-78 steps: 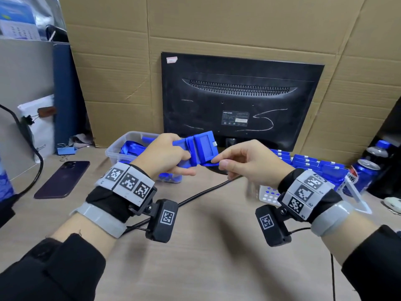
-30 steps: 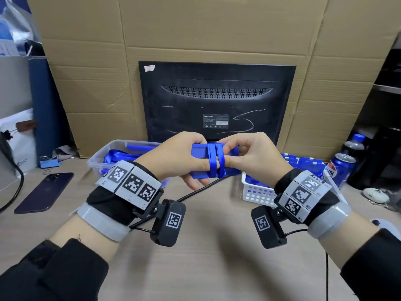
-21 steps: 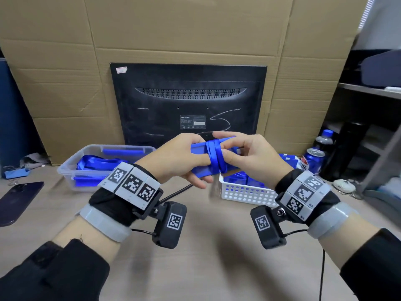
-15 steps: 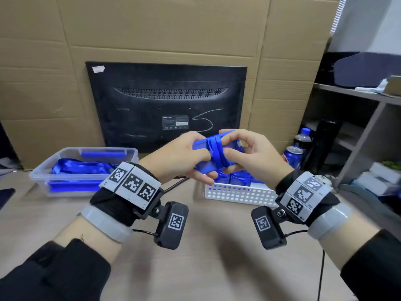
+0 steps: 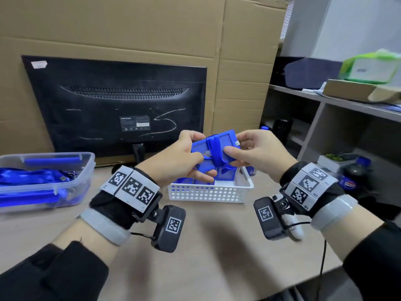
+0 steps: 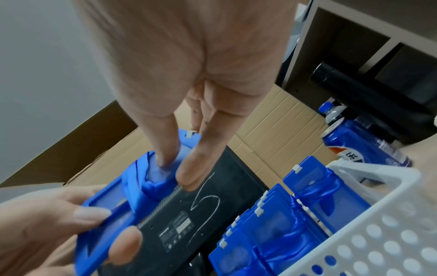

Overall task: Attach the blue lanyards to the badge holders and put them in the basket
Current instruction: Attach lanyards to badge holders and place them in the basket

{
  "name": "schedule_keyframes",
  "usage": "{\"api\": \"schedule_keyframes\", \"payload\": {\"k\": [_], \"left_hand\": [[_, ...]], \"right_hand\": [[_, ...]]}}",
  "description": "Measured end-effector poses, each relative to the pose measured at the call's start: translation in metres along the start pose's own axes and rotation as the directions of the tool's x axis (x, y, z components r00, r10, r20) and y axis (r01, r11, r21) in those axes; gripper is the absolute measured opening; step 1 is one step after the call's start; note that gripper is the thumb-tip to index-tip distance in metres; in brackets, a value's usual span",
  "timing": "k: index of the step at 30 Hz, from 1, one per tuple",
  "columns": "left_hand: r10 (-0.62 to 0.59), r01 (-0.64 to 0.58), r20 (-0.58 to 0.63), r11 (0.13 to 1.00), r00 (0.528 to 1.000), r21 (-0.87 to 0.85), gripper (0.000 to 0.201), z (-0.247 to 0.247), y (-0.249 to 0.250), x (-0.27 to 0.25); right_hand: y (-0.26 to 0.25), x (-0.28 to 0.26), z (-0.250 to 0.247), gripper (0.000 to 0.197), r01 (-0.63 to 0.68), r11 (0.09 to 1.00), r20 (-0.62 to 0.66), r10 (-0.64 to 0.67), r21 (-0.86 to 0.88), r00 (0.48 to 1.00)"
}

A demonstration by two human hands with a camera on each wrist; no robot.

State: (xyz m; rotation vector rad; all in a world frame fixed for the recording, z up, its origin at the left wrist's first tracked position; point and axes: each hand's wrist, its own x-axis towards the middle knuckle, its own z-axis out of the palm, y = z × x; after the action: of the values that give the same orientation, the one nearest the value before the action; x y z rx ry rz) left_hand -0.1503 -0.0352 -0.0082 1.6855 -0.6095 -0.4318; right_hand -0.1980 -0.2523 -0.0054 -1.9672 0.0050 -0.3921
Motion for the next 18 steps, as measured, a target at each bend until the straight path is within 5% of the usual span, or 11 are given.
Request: {"api": "schedule_keyframes", "payload": {"k": [4, 8, 18], "left_hand": [[0.016, -0.014, -0.017, 0.993, 1.0, 0.115, 0.027, 0.01, -0.003, 0.011], [-0.027, 0.041, -0.077, 0.982, 0.997, 0.187, 0.034, 0.014, -0.006, 0.019], [-0.13, 0.234, -0.324, 0.923, 0.937, 0.306, 0.052, -0.005, -0.025, 0.042]], "right_hand": [[-0.001, 0.004, -0.021, 0.02, 0.045, 0.992, -0.055, -0.052, -0.117, 0.997], [-0.004, 0.013, -0.041, 0.02, 0.066, 0.957, -0.098, -0.097, -0.282, 0.99], [0.029, 0.054, -0.053, 0.023, 0.052, 0.645, -0.005, -0.086, -0.762, 0.996]]}}
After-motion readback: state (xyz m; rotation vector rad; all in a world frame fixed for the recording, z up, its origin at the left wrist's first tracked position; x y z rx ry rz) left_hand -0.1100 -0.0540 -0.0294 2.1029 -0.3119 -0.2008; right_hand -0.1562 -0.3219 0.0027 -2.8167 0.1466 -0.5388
